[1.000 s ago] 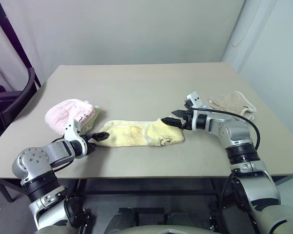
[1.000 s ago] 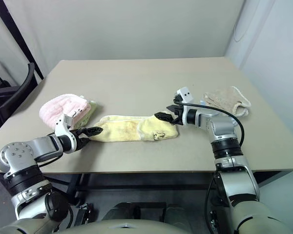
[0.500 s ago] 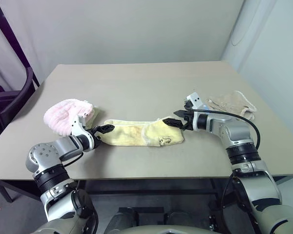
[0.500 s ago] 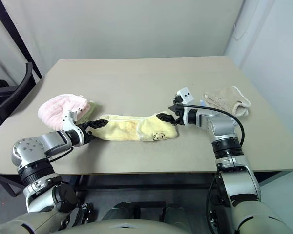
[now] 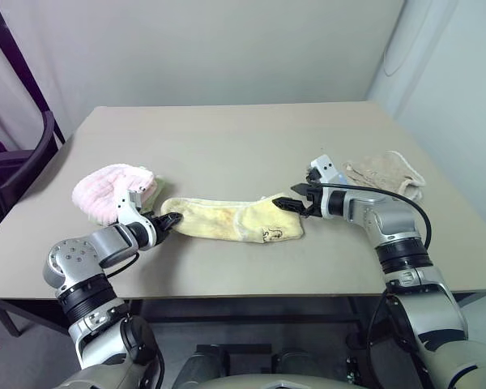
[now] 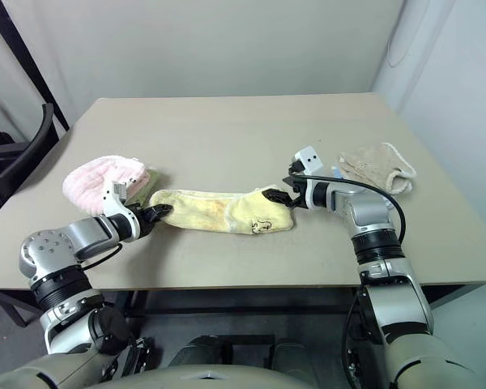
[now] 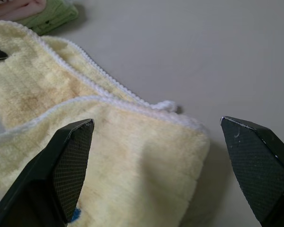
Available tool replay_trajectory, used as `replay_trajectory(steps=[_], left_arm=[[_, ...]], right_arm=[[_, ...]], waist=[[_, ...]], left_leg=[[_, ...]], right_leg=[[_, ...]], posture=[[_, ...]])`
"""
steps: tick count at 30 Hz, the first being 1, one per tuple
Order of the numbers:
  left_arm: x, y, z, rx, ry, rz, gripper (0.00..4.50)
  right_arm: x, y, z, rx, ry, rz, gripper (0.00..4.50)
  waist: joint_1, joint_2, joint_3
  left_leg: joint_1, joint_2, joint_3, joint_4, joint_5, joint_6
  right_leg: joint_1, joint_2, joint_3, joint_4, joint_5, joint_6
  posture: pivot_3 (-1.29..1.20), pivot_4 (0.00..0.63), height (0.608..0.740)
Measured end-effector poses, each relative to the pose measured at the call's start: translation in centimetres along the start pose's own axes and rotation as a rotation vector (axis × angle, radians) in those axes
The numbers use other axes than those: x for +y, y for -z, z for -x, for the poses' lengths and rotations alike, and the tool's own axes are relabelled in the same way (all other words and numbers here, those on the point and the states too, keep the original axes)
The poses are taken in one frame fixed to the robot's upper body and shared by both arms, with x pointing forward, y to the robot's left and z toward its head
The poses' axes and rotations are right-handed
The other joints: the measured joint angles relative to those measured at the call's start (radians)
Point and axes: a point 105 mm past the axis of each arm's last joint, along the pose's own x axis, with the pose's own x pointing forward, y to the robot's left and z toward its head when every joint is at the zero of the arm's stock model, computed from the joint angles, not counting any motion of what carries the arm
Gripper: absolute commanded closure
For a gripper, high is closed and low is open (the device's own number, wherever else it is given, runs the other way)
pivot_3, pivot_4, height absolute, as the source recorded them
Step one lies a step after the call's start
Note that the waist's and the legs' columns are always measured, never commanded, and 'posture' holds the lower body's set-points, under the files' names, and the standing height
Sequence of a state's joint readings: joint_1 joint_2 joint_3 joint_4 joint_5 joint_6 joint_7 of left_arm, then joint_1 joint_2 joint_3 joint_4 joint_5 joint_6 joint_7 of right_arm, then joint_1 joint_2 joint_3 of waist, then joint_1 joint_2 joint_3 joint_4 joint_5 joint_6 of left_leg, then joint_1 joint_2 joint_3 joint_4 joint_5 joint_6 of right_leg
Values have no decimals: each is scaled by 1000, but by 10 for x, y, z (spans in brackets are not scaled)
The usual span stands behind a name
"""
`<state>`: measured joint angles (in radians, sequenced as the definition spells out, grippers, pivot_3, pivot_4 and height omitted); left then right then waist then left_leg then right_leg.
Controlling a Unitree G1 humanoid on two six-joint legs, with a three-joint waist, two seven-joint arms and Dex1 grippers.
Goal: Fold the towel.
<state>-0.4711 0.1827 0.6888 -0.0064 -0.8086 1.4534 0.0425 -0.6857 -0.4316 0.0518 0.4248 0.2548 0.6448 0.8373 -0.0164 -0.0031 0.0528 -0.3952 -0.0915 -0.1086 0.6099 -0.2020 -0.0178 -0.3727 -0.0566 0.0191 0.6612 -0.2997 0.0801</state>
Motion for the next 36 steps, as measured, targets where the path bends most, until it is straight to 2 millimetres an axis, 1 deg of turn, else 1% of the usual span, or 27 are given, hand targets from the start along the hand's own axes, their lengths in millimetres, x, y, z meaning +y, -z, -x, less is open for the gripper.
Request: replay_trajectory(steps=[3,6,8,9,13,18,21,23,28,33,36], left_arm=[[-7,-1,5,-16,-7,-118,4475],[-28,-1,13,-8,49,-228,4475],[-36,0,20,5,45,-351,4475],[-40,1,21,10,54,-368,4475],[-55,12,17,57,93,-440,4475],[-99,-7,12,4,206,-529,4475],[-106,-7,4,38,225,-579,4475],[-111,-1,-2,92,261,-617,4475],[-143,16,-3,201,422,-729,4475],[-157,46,-11,322,537,-779,4475],[-179,65,-19,372,634,-793,4475]], right_arm=[[-1,-1,1,-3,4,7,0],[-1,-2,1,-10,4,18,0],[-2,-2,2,-11,5,22,0],[-3,-2,3,-12,9,23,0],[-3,-4,3,-24,12,36,0],[-5,-6,4,-39,25,47,0],[-9,-8,7,-53,48,39,0],[-13,-9,10,-61,71,30,0],[-20,-8,16,-79,124,7,0],[-31,-5,24,-95,201,-23,0],[-35,2,28,-92,236,-44,0]], waist=[[1,0,0],[0,0,0],[0,0,1],[1,1,1],[3,0,2],[4,-1,2],[0,-1,2],[1,-1,2],[3,-1,2],[3,-1,2],[5,-1,2]], left_leg=[[0,0,0,0,0,0],[-1,0,0,0,0,0],[-1,0,0,-1,0,0],[-1,0,0,-1,0,0],[-1,0,0,-1,0,0],[-2,0,0,-1,0,0],[-3,0,0,-4,0,1],[-5,0,0,-4,1,1],[-12,0,0,-3,2,2],[-13,0,0,-3,2,3],[-13,0,0,-2,2,3]], right_leg=[[0,0,0,0,0,-1],[0,0,0,-1,-1,-1],[0,0,0,-2,-1,-2],[-1,0,0,-2,-1,-2],[-1,0,0,-3,-1,-2],[0,0,0,-4,-1,-1],[-1,0,1,-4,-1,-1],[-2,1,0,-4,-1,-1],[-9,0,1,-4,1,1],[-11,0,1,-4,0,0],[-10,0,1,-4,0,-1]], posture=[[0,0,740],[0,0,740],[0,0,740],[0,0,740],[0,0,740],[0,0,740],[0,0,740],[0,0,740],[0,0,740],[0,0,740],[0,0,740]])
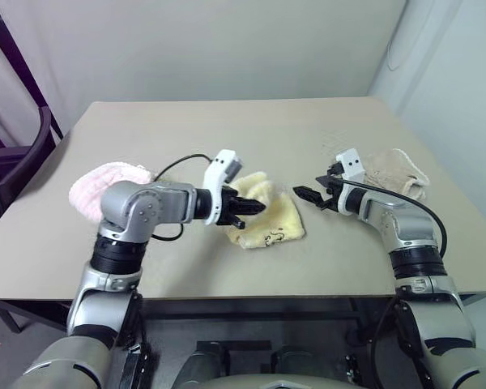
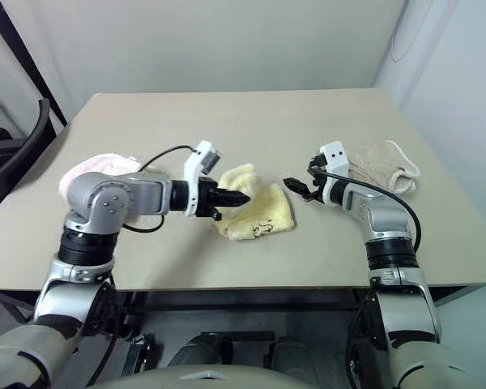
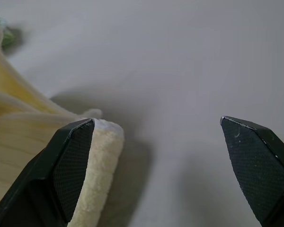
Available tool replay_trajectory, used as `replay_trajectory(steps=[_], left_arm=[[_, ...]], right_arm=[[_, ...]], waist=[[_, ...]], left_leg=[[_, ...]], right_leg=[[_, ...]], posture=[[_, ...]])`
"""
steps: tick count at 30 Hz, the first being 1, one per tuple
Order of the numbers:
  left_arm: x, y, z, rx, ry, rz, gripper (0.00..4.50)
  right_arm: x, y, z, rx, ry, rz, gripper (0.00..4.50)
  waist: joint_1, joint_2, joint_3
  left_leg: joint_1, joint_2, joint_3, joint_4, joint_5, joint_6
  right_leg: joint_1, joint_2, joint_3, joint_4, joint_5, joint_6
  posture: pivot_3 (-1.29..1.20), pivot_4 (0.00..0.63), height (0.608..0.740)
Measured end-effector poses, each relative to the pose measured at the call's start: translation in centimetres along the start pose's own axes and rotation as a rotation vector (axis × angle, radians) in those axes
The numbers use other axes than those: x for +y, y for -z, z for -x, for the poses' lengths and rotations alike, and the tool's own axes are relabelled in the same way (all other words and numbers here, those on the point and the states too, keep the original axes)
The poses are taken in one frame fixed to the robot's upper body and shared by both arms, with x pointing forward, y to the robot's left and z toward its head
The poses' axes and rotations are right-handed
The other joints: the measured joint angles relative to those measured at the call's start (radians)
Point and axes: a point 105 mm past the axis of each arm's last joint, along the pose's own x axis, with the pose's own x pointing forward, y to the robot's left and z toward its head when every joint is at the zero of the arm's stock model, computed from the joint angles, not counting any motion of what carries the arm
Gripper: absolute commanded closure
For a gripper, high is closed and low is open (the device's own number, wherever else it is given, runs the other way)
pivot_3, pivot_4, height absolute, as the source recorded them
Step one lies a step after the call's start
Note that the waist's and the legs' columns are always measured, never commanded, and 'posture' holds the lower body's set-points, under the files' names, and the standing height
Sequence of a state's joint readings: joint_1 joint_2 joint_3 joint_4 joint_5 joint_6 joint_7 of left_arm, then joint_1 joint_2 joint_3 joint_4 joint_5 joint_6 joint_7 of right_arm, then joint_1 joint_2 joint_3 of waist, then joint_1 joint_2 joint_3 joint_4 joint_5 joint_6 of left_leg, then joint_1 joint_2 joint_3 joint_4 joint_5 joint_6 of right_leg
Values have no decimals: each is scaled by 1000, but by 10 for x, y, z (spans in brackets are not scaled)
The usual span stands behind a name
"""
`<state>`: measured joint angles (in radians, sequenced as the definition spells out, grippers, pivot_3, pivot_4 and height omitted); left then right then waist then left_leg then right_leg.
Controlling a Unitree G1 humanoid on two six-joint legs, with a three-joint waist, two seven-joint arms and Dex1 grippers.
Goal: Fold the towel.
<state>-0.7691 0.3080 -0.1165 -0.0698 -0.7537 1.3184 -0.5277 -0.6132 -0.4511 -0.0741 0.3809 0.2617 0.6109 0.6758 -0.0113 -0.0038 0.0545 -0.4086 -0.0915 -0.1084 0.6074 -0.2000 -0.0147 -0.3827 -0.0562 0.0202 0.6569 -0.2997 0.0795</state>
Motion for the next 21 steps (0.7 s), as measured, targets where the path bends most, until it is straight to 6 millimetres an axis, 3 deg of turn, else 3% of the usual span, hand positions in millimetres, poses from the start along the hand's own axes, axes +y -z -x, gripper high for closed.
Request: replay_trajectory(steps=[3,6,10,11,21], left_arm=[[0,3,-28,18,29,0,4475],[10,22,-55,75,9,35,4475],[22,34,-65,100,-22,21,4475],[23,34,-66,99,-24,8,3947],[19,34,-62,58,26,20,633]], right_arm=[[-8,0,4,-11,52,-24,0],[-11,0,6,-14,74,-26,0],[-12,4,8,-10,86,-23,0],[-13,5,9,-7,92,-24,0],[-14,8,11,-1,106,-15,0]], waist=[[-1,0,0],[-2,0,0],[-4,1,0],[-3,1,0],[-3,1,0]], left_leg=[[0,0,0,1,0,0],[0,0,0,1,0,1],[-1,0,0,0,0,1],[-1,0,0,0,0,1],[-1,0,0,2,0,1]], right_leg=[[0,0,0,0,0,0],[0,0,0,0,0,0],[-1,0,0,0,1,2],[-1,0,0,0,1,2],[-1,0,0,1,1,2]], posture=[[0,0,740],[0,0,740],[0,0,740],[0,0,740],[0,0,740]])
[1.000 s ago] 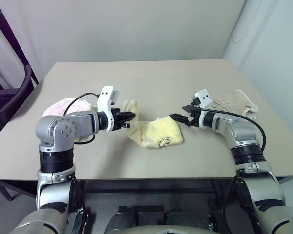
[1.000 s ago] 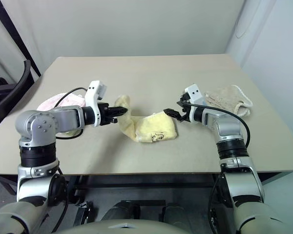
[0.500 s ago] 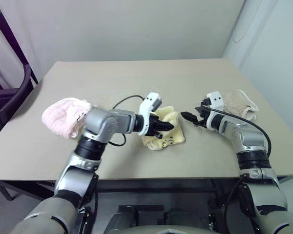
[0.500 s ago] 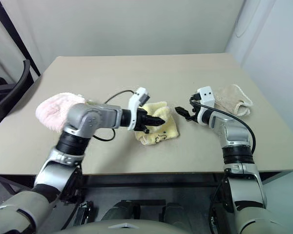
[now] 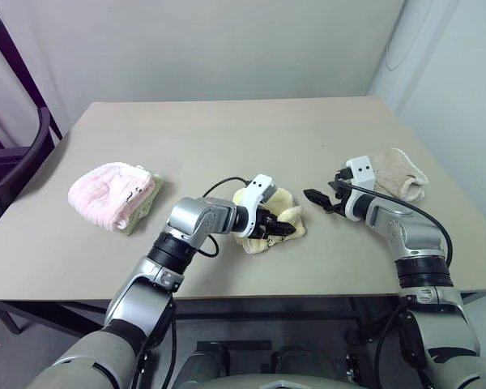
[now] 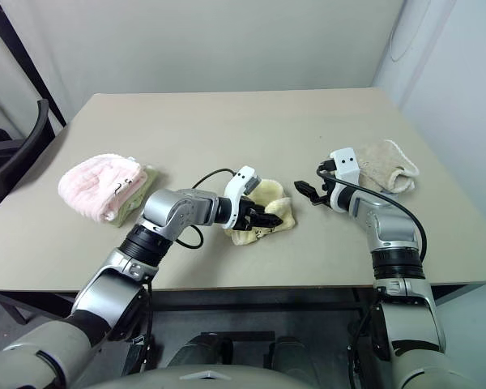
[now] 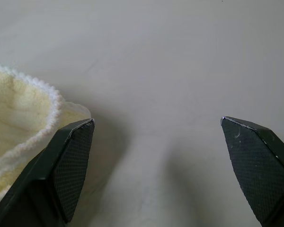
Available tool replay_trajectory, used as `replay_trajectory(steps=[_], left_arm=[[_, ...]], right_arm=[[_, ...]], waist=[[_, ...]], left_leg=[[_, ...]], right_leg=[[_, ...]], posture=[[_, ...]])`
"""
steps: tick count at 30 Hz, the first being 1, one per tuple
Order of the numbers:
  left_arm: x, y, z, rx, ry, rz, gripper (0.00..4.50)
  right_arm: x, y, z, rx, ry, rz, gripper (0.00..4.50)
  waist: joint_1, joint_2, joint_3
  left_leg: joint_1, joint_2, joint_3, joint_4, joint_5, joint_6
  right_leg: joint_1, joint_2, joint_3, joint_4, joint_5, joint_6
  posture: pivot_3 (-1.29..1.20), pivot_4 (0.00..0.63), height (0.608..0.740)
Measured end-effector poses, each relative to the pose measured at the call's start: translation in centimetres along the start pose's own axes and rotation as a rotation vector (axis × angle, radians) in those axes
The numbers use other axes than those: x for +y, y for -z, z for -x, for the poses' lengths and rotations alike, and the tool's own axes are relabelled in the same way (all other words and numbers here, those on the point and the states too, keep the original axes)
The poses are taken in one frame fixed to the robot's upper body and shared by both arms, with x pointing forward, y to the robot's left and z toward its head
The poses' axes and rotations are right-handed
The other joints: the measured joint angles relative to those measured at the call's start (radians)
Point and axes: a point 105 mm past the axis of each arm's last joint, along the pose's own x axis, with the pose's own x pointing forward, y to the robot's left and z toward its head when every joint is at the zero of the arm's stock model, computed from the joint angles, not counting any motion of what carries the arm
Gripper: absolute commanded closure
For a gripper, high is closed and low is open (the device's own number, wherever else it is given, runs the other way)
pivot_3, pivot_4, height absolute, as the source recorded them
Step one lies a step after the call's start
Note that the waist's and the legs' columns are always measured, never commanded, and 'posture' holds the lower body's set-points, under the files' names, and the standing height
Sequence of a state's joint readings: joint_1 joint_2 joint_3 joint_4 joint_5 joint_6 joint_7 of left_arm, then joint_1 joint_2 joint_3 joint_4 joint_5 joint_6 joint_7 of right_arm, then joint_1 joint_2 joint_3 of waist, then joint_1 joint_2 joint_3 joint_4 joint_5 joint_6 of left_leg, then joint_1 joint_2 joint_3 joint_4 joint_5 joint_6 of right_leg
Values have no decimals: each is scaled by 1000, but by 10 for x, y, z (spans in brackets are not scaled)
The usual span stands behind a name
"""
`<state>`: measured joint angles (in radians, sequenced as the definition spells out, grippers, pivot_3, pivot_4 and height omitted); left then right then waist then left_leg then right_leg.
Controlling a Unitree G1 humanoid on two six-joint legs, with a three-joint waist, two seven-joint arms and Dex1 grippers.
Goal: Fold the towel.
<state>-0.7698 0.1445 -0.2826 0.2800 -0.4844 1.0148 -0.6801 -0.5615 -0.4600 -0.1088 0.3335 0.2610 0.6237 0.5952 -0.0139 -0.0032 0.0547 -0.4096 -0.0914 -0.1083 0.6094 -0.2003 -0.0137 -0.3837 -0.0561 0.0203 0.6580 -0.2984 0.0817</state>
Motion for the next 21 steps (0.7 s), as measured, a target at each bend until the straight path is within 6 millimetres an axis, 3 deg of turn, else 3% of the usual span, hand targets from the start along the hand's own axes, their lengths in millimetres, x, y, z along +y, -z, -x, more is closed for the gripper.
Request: replay_trajectory(steps=[2,6,10,12,17,21], left_arm=[[-6,-4,6,-16,31,-3,49],[-13,-10,20,-46,58,-25,49],[-15,-29,43,-142,36,-93,49],[-12,-39,58,-198,0,-138,433],[13,-54,105,-280,-165,-193,2075],[28,-50,132,-284,-244,-204,3523]], right_arm=[[-1,0,0,-3,7,2,0],[-7,-4,2,-31,32,-8,0],[-6,-15,4,-91,-7,-44,0],[4,-25,6,-139,-80,-67,0],[33,-60,17,-276,-241,-45,1683],[41,-65,18,-285,-296,-76,3134]], waist=[[-1,0,0],[-1,0,0],[-1,0,0],[-3,0,0],[-2,0,0],[0,0,0]], left_leg=[[0,0,0,0,0,0],[0,0,0,1,0,0],[0,0,0,2,0,0],[1,0,0,3,0,0],[1,0,0,3,0,0],[1,0,0,3,0,0]], right_leg=[[0,0,0,0,0,0],[0,0,0,1,0,0],[0,0,0,4,0,0],[0,0,0,5,0,0],[-1,1,0,6,0,0],[-1,0,1,5,0,0]], posture=[[0,0,740],[0,0,740],[0,0,740],[0,0,740],[0,0,740],[0,0,740]])
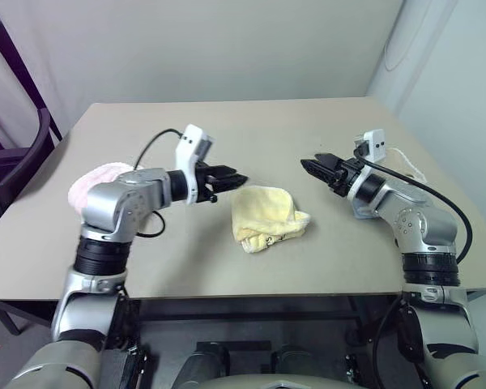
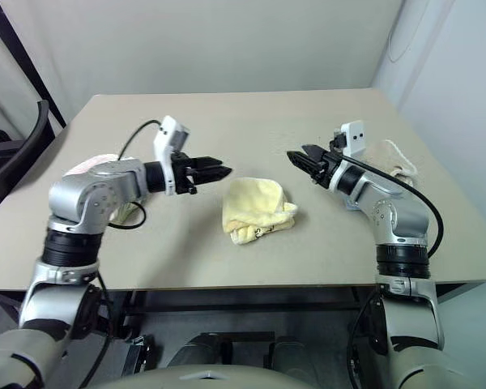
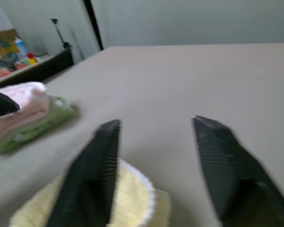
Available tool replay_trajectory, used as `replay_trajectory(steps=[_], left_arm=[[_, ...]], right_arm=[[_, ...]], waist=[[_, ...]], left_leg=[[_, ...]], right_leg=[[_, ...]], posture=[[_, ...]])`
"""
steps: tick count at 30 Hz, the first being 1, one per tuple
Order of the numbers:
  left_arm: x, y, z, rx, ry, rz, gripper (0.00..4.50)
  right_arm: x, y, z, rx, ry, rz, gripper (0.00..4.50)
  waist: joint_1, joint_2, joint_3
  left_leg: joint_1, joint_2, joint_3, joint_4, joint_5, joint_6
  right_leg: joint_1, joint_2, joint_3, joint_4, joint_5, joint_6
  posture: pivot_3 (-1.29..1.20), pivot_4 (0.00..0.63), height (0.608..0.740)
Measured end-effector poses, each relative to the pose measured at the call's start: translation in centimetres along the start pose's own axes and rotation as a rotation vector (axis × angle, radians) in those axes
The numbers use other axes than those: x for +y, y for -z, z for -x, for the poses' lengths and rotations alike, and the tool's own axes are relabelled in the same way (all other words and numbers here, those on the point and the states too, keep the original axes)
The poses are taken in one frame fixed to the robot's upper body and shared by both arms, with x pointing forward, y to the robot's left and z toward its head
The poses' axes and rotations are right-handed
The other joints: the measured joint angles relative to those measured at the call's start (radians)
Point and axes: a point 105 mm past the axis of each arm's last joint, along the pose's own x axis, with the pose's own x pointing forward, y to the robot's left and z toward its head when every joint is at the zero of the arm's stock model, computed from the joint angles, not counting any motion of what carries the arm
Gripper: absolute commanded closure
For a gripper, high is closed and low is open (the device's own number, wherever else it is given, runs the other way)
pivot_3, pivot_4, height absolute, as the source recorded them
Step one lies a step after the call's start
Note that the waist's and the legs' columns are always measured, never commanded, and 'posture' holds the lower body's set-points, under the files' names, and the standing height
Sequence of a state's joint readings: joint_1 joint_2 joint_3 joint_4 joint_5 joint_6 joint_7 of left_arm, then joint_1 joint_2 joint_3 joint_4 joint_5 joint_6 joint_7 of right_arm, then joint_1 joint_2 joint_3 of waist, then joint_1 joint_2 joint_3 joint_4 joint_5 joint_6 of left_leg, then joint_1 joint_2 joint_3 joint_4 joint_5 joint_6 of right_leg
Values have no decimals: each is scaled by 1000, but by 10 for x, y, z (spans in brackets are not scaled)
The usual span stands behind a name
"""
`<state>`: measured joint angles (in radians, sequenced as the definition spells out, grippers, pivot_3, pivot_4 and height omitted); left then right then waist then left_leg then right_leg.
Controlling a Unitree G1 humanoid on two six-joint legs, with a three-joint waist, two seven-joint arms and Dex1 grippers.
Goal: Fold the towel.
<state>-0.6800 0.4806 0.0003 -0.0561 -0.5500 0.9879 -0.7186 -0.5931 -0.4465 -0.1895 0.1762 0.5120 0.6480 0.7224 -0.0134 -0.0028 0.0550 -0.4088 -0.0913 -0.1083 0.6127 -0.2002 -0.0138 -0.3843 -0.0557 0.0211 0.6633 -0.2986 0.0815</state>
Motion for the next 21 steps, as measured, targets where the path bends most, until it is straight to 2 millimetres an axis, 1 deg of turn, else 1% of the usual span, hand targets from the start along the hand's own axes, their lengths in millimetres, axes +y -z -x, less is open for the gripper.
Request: replay_trajectory(steps=[1,3,4,7,10,12,16,19,21], left_arm=[[3,2,4,6,-13,-6,3894],[9,3,7,6,-38,-29,4500],[9,4,7,2,-33,-44,4500],[0,13,0,18,26,-98,4500],[-7,32,-12,71,63,-203,4500],[-6,42,-22,83,71,-227,4500],[4,60,-34,101,51,-243,4500],[2,73,-50,98,71,-240,4500],[0,79,-61,83,84,-220,4500]], right_arm=[[3,-1,-1,-2,-13,-10,3478],[10,-7,-5,-8,-46,-17,4147],[15,-9,-7,-13,-67,-21,4480],[31,-12,-14,-6,-146,-27,4480],[43,5,-23,61,-210,-27,4480],[43,16,-26,92,-229,-40,4480],[36,38,-32,142,-221,-50,4480],[35,56,-37,181,-231,-45,4480],[37,73,-40,228,-243,-24,4480]], waist=[[1,0,0],[2,0,0],[3,0,0],[1,0,0],[1,0,0],[3,0,0],[1,0,0],[1,0,0],[1,0,0]], left_leg=[[0,0,0,0,0,0],[0,0,0,0,0,0],[0,0,0,0,0,0],[0,0,0,-1,0,0],[0,0,0,-1,0,0],[0,0,0,0,0,0],[0,0,0,0,0,0],[0,0,0,0,0,0],[0,0,0,0,0,0]], right_leg=[[0,0,0,0,0,0],[0,0,0,0,-1,-2],[0,0,0,0,-1,-2],[0,0,0,0,-1,-2],[-1,0,0,0,-1,-2],[-1,0,0,0,-1,-2],[-1,0,0,0,-1,-2],[-1,0,0,0,1,0],[-1,0,0,1,1,1]], posture=[[0,0,740],[0,0,740],[0,0,740],[0,0,740],[0,0,740],[0,0,740],[0,0,740],[0,0,740],[0,0,740]])
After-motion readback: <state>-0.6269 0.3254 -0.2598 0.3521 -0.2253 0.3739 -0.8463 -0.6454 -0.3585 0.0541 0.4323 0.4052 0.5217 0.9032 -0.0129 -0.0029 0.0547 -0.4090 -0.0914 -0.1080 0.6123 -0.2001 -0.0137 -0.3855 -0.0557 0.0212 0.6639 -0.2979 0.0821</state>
